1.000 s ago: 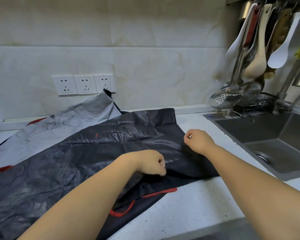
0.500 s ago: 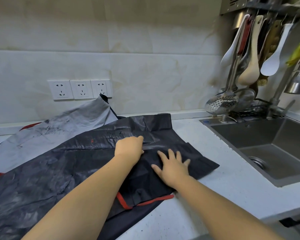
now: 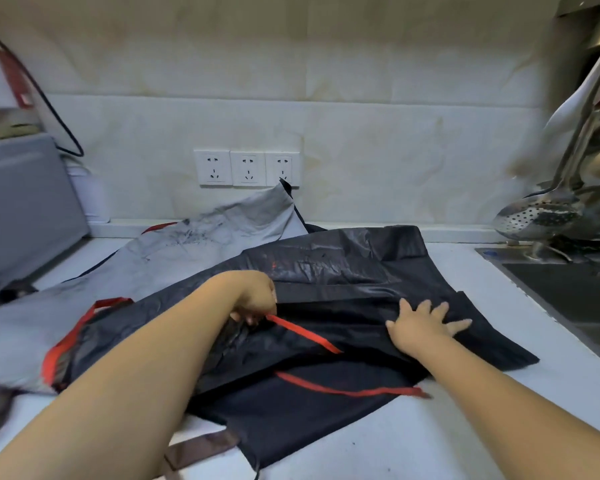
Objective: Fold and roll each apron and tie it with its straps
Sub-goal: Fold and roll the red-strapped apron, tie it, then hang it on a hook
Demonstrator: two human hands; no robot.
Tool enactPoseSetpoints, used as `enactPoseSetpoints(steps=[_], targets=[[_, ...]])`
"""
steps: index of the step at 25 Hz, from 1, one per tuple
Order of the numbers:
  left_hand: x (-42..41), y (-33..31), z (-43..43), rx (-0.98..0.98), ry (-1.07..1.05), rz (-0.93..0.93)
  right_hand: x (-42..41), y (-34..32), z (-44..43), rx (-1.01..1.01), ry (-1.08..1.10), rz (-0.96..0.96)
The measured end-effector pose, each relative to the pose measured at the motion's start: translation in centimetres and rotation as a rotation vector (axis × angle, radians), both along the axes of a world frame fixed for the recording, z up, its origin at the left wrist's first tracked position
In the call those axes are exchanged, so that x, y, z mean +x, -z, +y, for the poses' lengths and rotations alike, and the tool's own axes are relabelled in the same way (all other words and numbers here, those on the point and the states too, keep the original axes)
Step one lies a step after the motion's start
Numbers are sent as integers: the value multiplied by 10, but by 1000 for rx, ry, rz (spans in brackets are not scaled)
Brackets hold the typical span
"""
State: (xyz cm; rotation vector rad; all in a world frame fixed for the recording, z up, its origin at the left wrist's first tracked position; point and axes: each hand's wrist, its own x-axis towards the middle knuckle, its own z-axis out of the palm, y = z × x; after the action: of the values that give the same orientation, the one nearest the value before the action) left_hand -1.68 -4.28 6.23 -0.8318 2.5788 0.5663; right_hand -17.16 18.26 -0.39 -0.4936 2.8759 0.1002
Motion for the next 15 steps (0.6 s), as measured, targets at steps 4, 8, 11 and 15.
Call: enactPoseSetpoints(steps=[4, 8, 11, 15], targets=[[14, 8, 2, 18, -85, 115, 56, -4, -67, -277, -342, -42], [25, 8, -7, 20, -131, 70, 64, 23, -68, -217, -273, -90], [33, 2, -21, -61, -202, 52, 55, 27, -55, -235, -227, -81], [44, -11, -39, -226, -307, 131, 56, 25, -52, -238, -227, -80]])
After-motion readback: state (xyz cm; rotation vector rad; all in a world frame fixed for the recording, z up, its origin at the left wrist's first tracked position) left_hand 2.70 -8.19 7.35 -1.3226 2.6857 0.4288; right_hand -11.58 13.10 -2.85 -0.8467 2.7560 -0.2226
